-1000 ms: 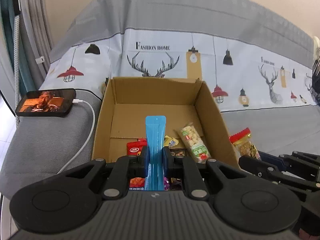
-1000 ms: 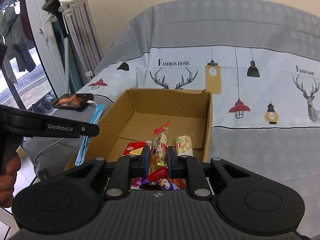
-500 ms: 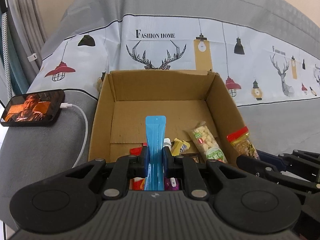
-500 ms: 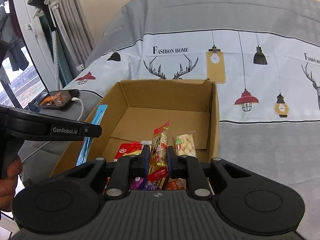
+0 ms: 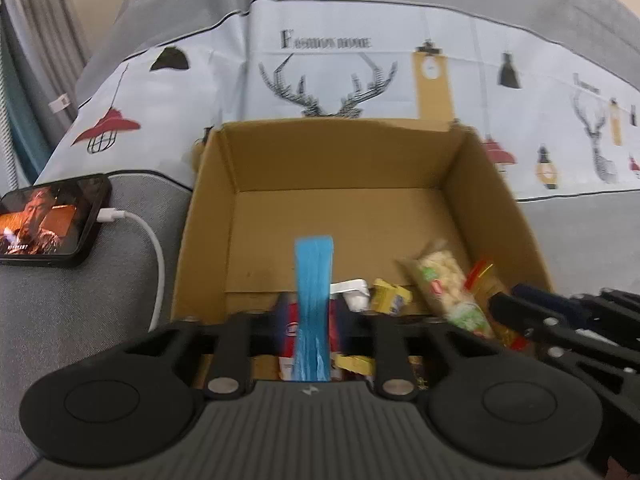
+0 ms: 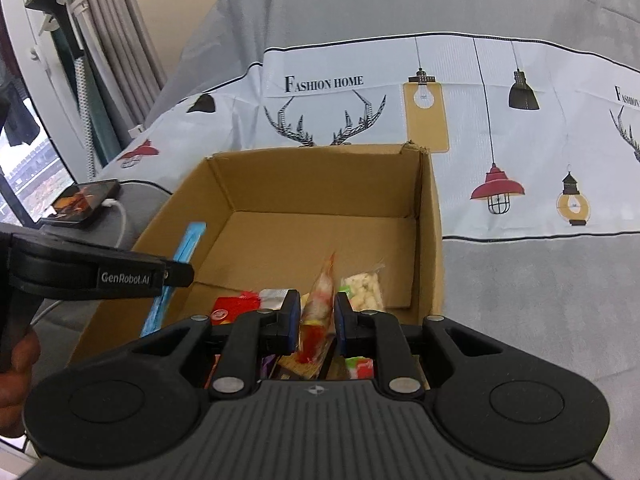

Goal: Organize snacks

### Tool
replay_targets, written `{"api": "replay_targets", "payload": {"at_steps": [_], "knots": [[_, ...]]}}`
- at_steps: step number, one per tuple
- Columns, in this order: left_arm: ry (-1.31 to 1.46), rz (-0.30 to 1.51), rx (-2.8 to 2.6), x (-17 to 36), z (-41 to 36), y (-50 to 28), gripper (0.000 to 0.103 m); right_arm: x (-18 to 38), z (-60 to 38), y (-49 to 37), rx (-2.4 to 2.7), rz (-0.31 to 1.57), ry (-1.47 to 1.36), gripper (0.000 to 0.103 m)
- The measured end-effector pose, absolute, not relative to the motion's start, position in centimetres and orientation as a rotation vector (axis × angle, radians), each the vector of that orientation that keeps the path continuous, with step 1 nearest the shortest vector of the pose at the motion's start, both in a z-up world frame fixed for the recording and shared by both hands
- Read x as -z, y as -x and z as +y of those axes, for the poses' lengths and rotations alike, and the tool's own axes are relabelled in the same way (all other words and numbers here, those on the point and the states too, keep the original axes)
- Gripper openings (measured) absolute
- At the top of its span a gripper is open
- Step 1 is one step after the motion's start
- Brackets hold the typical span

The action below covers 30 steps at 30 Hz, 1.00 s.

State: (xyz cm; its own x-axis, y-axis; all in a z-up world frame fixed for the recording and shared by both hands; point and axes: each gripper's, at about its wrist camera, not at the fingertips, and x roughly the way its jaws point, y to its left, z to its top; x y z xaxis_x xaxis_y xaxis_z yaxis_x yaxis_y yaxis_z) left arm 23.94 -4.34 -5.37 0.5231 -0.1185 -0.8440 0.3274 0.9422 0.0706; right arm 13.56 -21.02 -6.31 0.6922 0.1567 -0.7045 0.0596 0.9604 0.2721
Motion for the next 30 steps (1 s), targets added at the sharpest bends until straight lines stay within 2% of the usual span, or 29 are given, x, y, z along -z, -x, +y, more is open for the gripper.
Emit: {"api": "replay_targets", "payload": {"at_steps": [1, 2, 4, 10, 17, 30], "knots": [[-0.228, 0.988, 0.258, 5.6, -4.3, -24.3, 0.096, 6.5, -21.0, -14.0, -0.048, 0.809, -0.273, 0.028], [-0.223, 0.989, 0.247, 5.6, -4.2, -24.6, 0.101, 6.5, -21.1, -14.5, -0.035, 0.818, -0.265, 0.053], [-0.222, 0.970, 0.251, 5.3, -4.0, -24.5, 0.103, 6.3, -21.7, -14.7, 0.009, 0.807, -0.282, 0.079], [-0.237, 0.984, 0.264, 4.2, -4.3, -22.8, 0.103, 4.8, -22.0, -12.4, 0.010, 0.789, -0.269, 0.085], [-0.216, 0.953, 0.256, 1.2, -3.7, -17.2, 0.103, 1.8, -20.8, -7.2, 0.024, 0.751, -0.259, 0.094], [-0.285, 0.847, 0.170, -1.7, -2.6, -6.1, 0.103, -1.0, -18.1, 3.7, 0.097, 0.658, -0.188, 0.098]]}}
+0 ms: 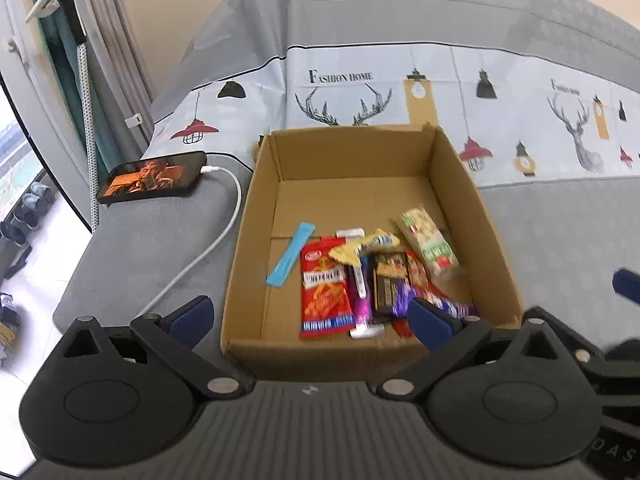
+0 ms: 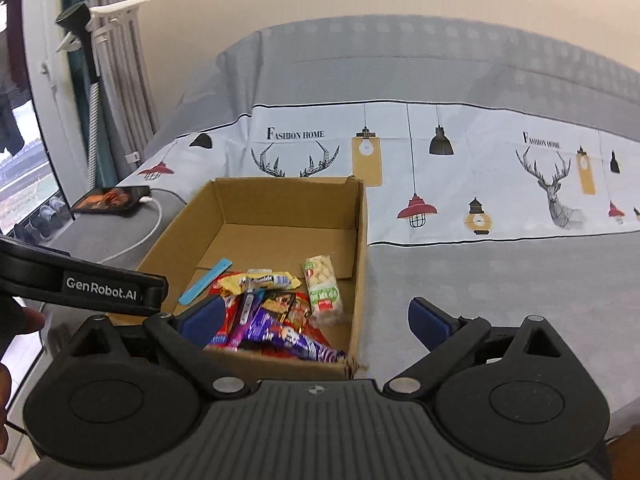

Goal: Organize snacks

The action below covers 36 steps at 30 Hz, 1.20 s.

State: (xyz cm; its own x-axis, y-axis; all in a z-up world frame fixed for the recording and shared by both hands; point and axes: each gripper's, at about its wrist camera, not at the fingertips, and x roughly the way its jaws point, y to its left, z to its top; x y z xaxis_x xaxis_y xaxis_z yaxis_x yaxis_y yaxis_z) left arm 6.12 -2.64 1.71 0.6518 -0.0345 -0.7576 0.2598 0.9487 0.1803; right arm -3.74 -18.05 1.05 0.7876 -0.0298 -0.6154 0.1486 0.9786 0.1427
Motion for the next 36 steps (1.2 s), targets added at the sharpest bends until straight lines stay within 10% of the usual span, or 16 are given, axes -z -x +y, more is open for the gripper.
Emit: {"api": "replay_targets", "payload": {"at_steps": [36], "knots": [[-0.212, 0.850, 0.099, -1.8, -1.0, 0.4, 0.103, -2.6, -17.5, 8.6, 0.109, 0.637, -0.121, 0.102]]}}
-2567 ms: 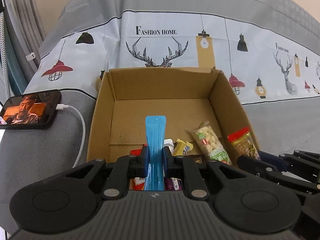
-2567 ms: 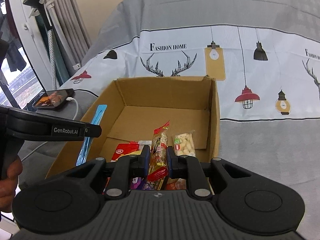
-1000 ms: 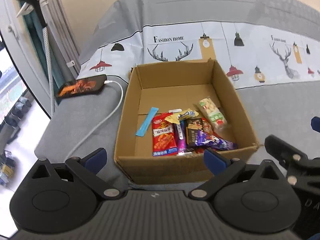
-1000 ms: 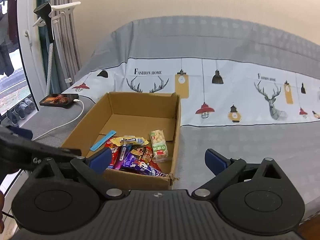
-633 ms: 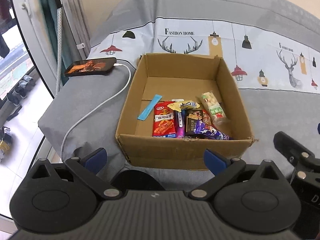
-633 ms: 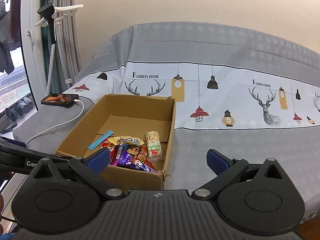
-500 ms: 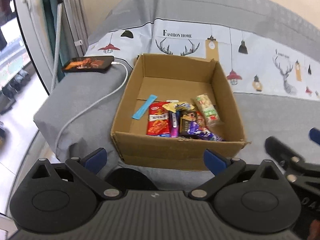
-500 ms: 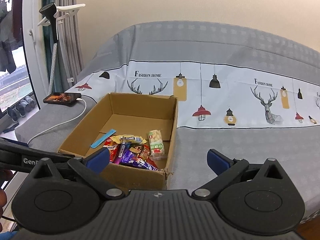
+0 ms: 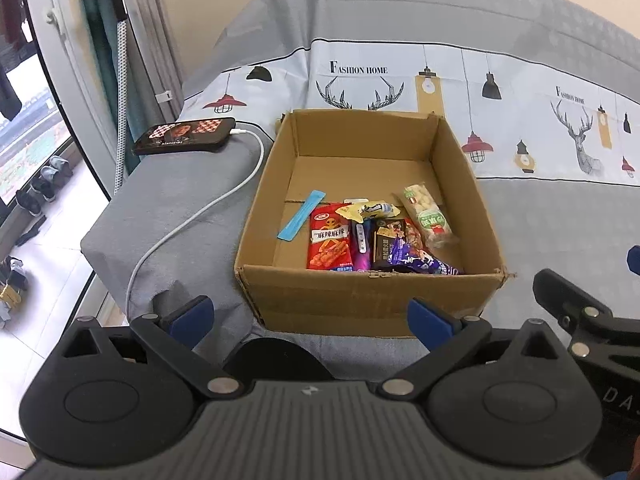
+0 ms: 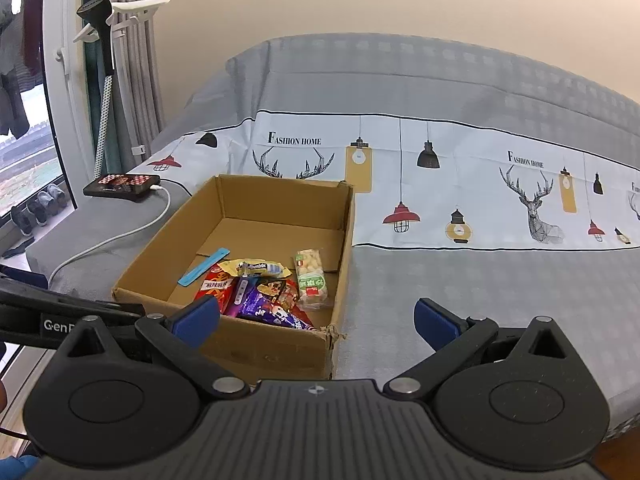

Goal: Organize snacks

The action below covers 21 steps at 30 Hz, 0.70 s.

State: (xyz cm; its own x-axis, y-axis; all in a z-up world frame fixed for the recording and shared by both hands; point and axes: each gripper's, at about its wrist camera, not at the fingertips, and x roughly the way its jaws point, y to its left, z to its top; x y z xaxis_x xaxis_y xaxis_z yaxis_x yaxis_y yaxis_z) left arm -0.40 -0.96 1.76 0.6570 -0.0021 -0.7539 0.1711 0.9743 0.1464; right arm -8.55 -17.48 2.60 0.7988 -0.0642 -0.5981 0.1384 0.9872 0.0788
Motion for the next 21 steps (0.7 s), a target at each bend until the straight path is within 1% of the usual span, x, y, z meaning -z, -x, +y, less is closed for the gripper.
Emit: {"api": "replay_targets", "payload": {"at_steps": [21], "knots": [[-0.220, 0.851, 0.110, -1.54, -1.14, 0.59, 0.103, -2.44, -17.61, 8.67, 0.109, 0.635, -0.127, 0.102]]}}
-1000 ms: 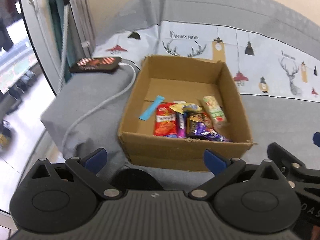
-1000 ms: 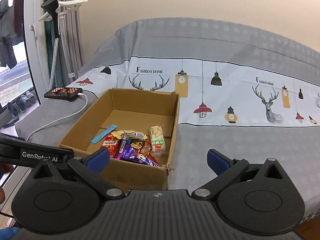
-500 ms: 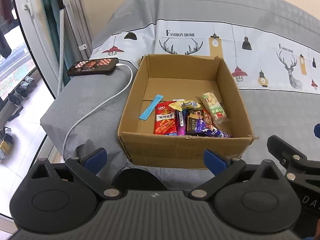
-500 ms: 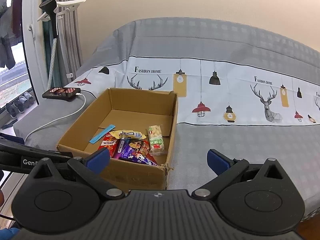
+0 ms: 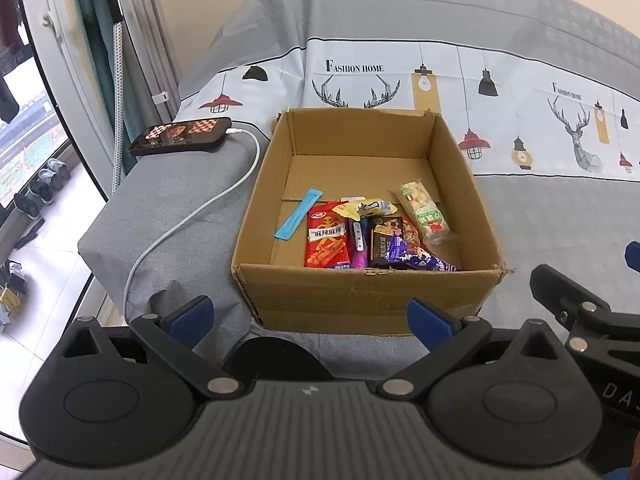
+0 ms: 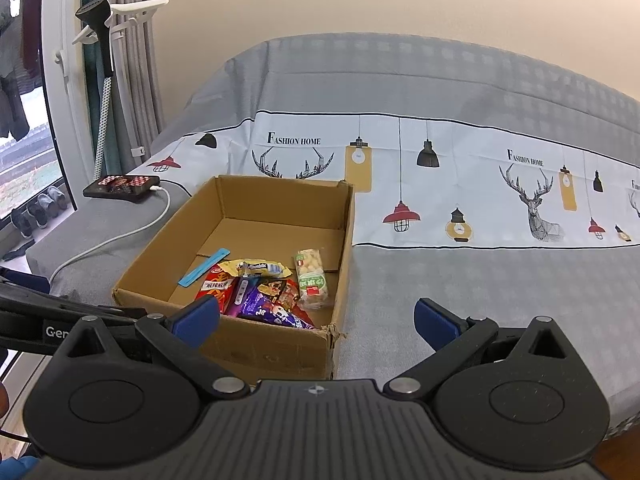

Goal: Organize snacks

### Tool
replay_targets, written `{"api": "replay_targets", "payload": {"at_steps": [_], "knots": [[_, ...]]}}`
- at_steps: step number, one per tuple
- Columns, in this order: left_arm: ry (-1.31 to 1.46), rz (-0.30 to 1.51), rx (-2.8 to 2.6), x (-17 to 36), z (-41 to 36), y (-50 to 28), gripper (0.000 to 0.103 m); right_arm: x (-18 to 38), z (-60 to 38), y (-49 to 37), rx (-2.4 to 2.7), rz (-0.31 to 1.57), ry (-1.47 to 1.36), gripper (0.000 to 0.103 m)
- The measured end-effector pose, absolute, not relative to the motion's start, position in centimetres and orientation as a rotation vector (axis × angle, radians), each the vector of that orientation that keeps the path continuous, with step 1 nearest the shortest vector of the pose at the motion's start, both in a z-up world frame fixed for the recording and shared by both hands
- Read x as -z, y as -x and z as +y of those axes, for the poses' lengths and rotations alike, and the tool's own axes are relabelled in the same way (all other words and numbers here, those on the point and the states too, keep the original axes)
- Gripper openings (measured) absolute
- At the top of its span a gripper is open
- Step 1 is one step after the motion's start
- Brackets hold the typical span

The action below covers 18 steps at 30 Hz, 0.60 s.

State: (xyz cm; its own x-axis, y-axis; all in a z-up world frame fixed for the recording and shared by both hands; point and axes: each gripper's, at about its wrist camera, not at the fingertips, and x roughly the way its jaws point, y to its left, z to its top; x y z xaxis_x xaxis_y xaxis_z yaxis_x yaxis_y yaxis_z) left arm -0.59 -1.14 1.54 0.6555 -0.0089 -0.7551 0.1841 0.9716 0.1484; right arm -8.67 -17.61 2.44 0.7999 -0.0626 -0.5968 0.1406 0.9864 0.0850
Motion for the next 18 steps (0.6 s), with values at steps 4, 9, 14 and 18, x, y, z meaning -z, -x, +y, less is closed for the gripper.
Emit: {"api": "replay_targets", "payload": {"at_steps": [4, 9, 14, 18], "knots": [[-0.221, 0.852, 0.110, -1.49, -1.20, 0.54, 0.103, -2.44, -17.67, 8.67, 0.108, 0.635, -0.127, 0.102], [-0.209, 0.869, 0.114, -1.37, -1.13, 0.34, 0.103, -2.36, -17.74, 8.68, 0.109, 0.638, -0.130, 0.102], [-0.223, 0.852, 0.108, -1.25, -1.17, 0.49, 0.103, -2.27, -17.71, 8.60, 0.110, 0.639, -0.132, 0.102], [-0.231, 0.856, 0.097, -1.06, -1.14, 0.34, 0.103, -2.21, -17.68, 8.53, 0.103, 0.636, -0.139, 0.102]]}}
